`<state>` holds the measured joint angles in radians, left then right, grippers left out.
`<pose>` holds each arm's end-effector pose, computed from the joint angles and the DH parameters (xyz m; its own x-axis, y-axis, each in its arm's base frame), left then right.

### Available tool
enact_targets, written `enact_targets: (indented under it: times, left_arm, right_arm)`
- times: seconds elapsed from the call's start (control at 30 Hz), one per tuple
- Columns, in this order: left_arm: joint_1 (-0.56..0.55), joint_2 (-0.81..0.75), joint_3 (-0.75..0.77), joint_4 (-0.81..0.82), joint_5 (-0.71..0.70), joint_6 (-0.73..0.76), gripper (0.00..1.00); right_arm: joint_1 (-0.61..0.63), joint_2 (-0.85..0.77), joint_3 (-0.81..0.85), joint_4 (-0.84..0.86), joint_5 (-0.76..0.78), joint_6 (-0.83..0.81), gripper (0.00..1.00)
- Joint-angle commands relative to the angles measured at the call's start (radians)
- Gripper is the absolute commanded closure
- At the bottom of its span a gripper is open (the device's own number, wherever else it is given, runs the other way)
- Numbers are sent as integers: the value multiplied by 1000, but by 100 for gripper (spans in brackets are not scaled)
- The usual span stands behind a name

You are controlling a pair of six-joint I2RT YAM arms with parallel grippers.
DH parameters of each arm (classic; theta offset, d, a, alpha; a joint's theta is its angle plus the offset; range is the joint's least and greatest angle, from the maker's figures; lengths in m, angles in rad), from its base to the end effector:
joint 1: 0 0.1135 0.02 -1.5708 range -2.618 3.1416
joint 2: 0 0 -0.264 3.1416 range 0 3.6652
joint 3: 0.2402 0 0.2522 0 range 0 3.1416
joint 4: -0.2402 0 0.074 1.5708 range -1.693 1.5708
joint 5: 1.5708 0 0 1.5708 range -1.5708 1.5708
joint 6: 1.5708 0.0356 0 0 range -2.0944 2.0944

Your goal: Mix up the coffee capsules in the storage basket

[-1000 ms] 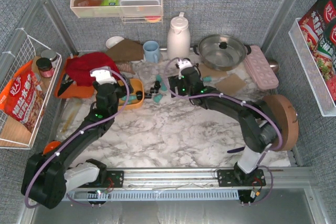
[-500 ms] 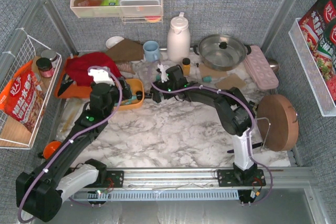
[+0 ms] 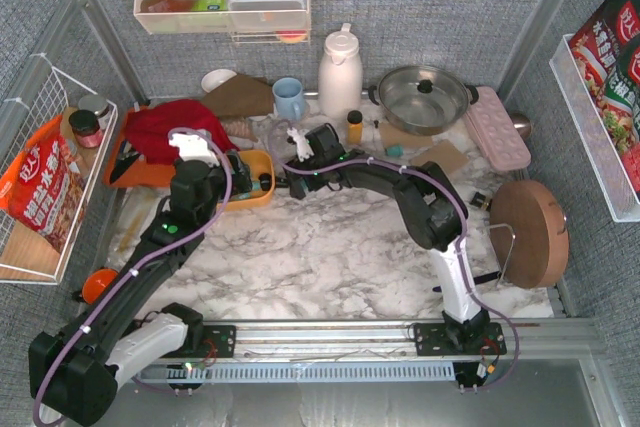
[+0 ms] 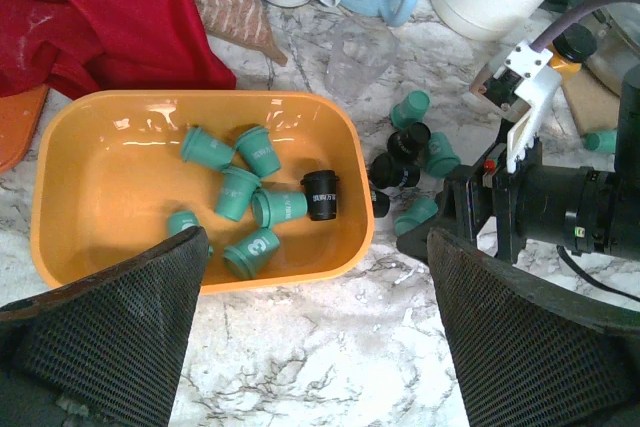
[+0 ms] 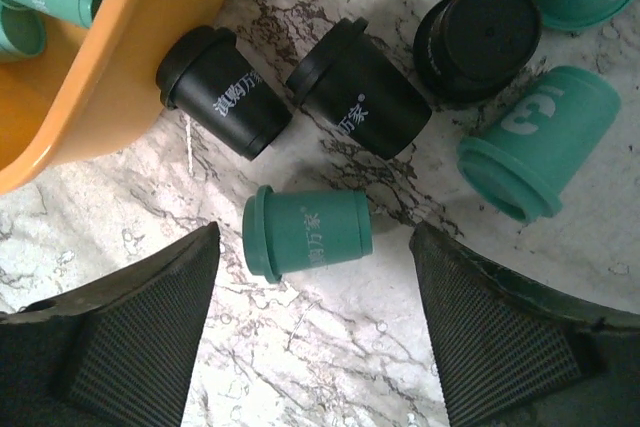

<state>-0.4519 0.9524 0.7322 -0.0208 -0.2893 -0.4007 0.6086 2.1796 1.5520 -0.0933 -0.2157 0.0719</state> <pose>0.2060 -0.0887 0.3078 -0.2637 -0.2875 -0.9207 0.0722 0.9460 -0.3161 0.3945 0.2842 0.1630 -0.5897 -0.3254 -0.7391 -0.6497 0.7348 0.1949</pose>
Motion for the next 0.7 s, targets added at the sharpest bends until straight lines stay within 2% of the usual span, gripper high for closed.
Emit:
enact_targets:
  times: [0.0,0.3,0.53,0.67]
  left_arm:
    - [0,-7,-4,17,-6,-2,1]
    - [1,-19,-16,26,-12,-12,1]
    - [1,-15,-13,28,1,-18,1]
    - [0,-15,-16,42,17,-23,1]
  right_arm:
    - [1,26,34,-38,-14,-37,21]
    - [5,42,49,-55,-19,-47,48]
    - [8,13,42,-66,-15,-50,59]
    - [8,-37,17,-64,-13,-50,60]
